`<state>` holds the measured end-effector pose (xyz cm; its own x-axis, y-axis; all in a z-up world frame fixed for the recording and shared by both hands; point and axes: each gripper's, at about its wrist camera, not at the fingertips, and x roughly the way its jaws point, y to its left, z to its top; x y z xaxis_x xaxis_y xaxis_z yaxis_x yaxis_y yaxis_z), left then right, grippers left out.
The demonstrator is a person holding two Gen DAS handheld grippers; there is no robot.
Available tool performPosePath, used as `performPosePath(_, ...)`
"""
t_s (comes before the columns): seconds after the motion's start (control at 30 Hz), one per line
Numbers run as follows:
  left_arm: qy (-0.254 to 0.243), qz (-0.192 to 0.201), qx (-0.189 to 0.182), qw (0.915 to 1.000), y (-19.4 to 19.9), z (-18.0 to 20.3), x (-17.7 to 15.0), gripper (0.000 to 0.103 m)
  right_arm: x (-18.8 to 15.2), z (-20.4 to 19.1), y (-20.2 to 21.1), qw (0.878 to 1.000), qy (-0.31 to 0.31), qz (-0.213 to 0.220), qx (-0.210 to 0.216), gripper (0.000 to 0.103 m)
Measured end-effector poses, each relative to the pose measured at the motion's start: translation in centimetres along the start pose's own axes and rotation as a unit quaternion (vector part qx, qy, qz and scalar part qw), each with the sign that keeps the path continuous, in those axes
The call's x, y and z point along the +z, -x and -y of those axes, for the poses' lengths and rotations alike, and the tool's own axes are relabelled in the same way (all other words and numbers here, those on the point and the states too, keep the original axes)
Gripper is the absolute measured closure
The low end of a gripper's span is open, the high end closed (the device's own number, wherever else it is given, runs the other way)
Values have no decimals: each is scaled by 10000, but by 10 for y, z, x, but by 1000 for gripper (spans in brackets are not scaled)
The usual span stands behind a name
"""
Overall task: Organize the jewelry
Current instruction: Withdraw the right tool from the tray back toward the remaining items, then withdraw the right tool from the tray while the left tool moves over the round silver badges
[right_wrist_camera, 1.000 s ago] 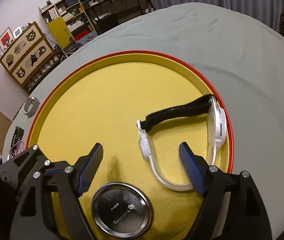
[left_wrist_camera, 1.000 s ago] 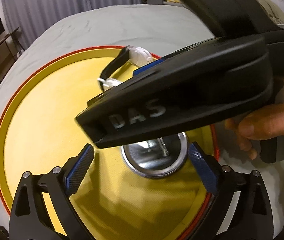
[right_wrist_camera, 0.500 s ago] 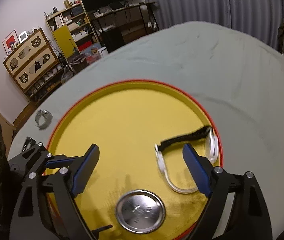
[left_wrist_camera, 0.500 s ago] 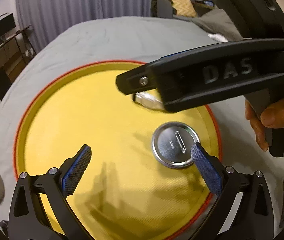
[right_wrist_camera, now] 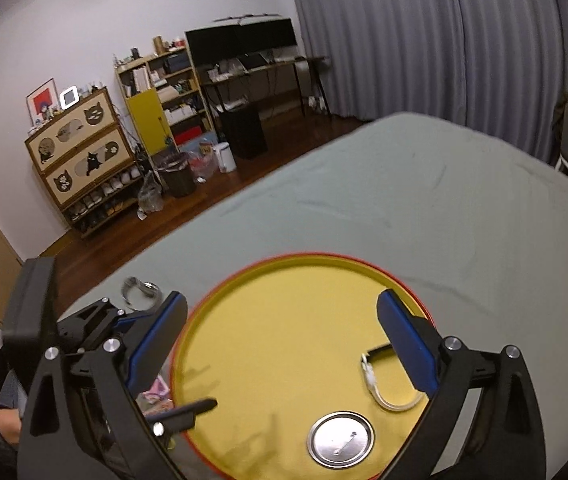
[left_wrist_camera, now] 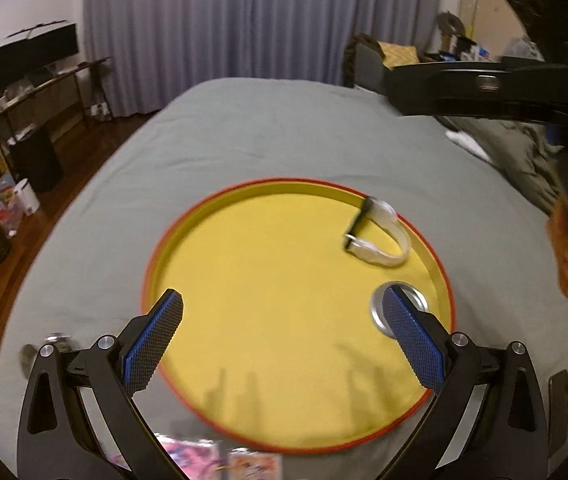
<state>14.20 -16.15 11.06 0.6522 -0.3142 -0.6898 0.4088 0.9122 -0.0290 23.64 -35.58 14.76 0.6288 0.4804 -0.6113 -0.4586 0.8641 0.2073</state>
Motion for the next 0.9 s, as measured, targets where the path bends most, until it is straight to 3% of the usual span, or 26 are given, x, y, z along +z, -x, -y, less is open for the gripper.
performPosePath(0.43,660,-9,536,9964,44,-90,-32,5,15,-83,-4,9992,352,96,143,11)
performPosePath(0.63,815,-158,734,9938,51,-130,-55,5,4,-112,-19,9985,482,-15,241,11)
performPosePath(0.9,959,-408,724,9919,56,-161,-100,5,-22,-143,-35,9979,517,-186,339,11)
